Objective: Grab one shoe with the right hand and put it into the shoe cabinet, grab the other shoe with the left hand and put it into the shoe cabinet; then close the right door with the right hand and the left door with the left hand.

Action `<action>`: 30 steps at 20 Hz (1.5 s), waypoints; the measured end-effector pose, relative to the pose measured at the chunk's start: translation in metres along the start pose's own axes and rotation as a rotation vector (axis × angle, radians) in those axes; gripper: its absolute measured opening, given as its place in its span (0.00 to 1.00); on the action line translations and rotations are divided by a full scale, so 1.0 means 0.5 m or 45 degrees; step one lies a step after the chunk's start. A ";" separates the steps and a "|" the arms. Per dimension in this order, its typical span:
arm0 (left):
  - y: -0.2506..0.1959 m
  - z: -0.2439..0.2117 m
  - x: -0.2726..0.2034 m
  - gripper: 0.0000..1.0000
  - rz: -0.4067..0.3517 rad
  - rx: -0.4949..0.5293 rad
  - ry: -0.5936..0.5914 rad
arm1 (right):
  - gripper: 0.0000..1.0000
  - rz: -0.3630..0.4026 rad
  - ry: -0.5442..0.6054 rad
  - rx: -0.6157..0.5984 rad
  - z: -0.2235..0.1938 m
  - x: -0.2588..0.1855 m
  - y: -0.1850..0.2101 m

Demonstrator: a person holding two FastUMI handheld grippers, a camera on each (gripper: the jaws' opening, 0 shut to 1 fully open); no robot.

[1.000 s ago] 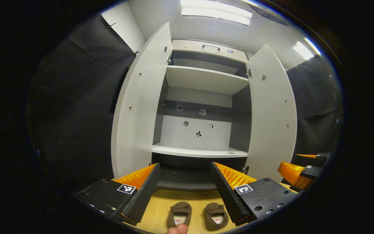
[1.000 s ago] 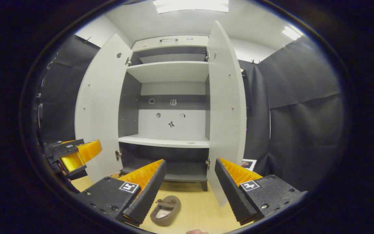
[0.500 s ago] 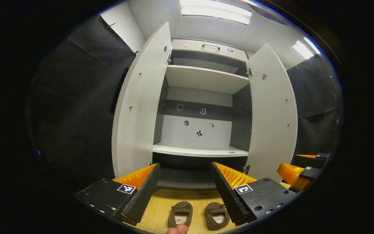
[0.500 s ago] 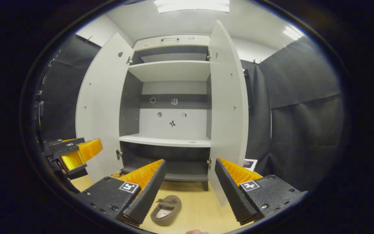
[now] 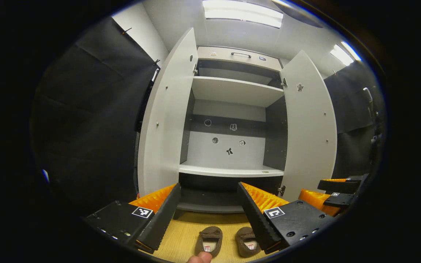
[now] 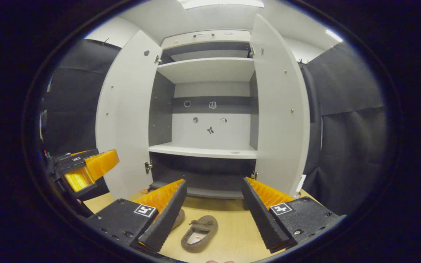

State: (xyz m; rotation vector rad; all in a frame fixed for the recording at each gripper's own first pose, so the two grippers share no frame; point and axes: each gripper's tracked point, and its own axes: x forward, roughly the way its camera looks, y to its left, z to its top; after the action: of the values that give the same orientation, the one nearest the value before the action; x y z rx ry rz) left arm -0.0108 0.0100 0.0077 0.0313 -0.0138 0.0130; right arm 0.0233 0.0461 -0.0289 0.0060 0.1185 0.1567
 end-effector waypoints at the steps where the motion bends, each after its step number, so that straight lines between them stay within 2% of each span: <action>1: 0.004 -0.001 -0.003 0.95 0.006 0.002 0.000 | 0.98 0.020 0.027 0.015 -0.014 0.009 0.008; 6: 0.023 -0.006 -0.009 0.94 0.024 0.008 0.014 | 0.99 0.117 0.267 0.025 -0.136 0.053 0.056; 7: 0.026 -0.006 -0.011 0.94 0.027 0.012 0.014 | 0.94 0.135 0.314 0.026 -0.161 0.060 0.062; 9: 0.032 -0.007 -0.011 0.94 0.031 0.015 0.018 | 0.97 0.158 0.412 0.032 -0.218 0.077 0.074; 10: 0.033 -0.006 -0.012 0.94 0.031 0.016 0.016 | 0.92 0.165 0.462 0.025 -0.249 0.083 0.078; 12: 0.040 -0.006 -0.011 0.95 0.038 0.017 0.012 | 0.91 0.163 0.555 -0.009 -0.304 0.101 0.082; 15: 0.042 -0.008 -0.011 0.94 0.045 0.009 0.014 | 0.84 0.195 0.699 -0.052 -0.394 0.114 0.097; 16: 0.042 -0.009 -0.011 0.94 0.047 0.007 0.015 | 0.79 0.209 0.755 -0.060 -0.428 0.120 0.102; 18: 0.045 -0.008 -0.011 0.95 0.052 0.006 0.015 | 0.79 0.222 0.852 -0.064 -0.481 0.133 0.106; 19: 0.048 -0.010 -0.011 0.94 0.058 0.007 0.013 | 0.75 0.214 0.885 -0.065 -0.502 0.143 0.105; 20: 0.052 -0.010 -0.013 0.95 0.067 0.008 0.014 | 0.76 0.194 0.916 -0.066 -0.525 0.153 0.102; 21: 0.054 -0.010 -0.014 0.94 0.073 0.009 0.010 | 0.70 0.182 0.947 -0.063 -0.547 0.162 0.104; 22: 0.056 -0.011 -0.017 0.99 0.079 0.010 0.010 | 0.67 0.170 0.959 -0.071 -0.562 0.172 0.107; 23: 0.059 -0.012 -0.018 0.94 0.087 0.013 0.013 | 0.62 0.152 0.955 -0.098 -0.570 0.185 0.105; 26: 0.064 -0.021 -0.017 0.94 0.095 0.015 0.025 | 0.60 0.120 0.940 -0.141 -0.577 0.221 0.107; 27: 0.065 -0.022 -0.017 0.95 0.097 0.012 0.027 | 0.53 0.099 0.936 -0.145 -0.582 0.235 0.103; 30: 0.062 -0.025 -0.017 0.94 0.093 0.005 0.034 | 0.45 0.019 0.900 -0.172 -0.588 0.255 0.079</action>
State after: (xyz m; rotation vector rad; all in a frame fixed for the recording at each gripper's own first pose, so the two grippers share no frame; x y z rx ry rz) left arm -0.0194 0.0412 -0.0041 0.0349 0.0114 0.0866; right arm 0.1075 0.1041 -0.3353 -0.1844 0.8132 0.1765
